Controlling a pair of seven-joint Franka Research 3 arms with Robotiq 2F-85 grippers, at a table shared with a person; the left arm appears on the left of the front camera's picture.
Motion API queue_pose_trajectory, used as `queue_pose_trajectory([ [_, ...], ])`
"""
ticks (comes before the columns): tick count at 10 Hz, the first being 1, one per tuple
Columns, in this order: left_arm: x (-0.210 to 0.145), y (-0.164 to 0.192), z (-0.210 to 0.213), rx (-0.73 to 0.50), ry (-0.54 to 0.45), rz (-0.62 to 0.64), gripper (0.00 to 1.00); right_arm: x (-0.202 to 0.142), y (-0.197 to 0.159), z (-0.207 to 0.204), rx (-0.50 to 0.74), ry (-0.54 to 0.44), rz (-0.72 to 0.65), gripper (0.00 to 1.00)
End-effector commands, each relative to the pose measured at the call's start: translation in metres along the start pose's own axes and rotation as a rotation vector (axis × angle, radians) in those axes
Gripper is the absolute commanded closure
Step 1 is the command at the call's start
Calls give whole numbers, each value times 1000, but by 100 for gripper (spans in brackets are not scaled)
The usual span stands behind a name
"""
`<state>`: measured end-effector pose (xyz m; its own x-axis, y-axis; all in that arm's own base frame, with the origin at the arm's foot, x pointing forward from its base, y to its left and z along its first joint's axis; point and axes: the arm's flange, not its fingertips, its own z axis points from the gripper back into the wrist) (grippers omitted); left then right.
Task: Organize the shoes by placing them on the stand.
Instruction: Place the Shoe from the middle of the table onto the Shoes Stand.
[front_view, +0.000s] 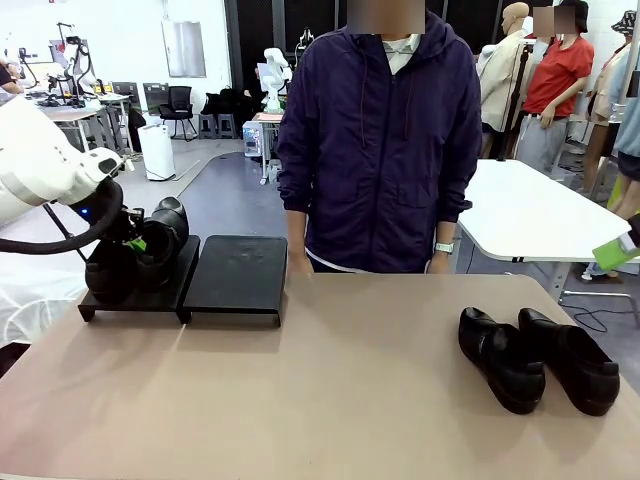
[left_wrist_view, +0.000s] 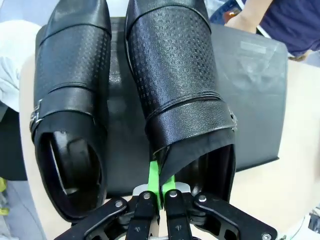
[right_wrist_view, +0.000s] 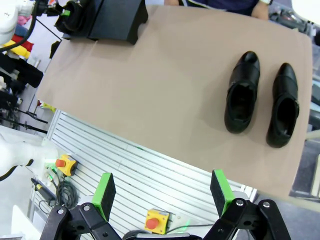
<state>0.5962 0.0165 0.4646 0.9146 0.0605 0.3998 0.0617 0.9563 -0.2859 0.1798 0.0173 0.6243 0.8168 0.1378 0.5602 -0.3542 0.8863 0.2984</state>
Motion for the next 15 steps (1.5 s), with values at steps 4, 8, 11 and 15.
queue_pose_trajectory([
  [4,7,8,-7,29,48,-26,100,0,0,0,33,-10,8,0],
  [8,8,10,-10,28,57,-23,0,0,0,0,33,-10,8,0],
  [11,8,10,-5,5,47,-35,0,0,0,0,33,-10,8,0],
  [15,-6,0,74,-74,76,-181,0,0,0,0,33,-10,8,0],
])
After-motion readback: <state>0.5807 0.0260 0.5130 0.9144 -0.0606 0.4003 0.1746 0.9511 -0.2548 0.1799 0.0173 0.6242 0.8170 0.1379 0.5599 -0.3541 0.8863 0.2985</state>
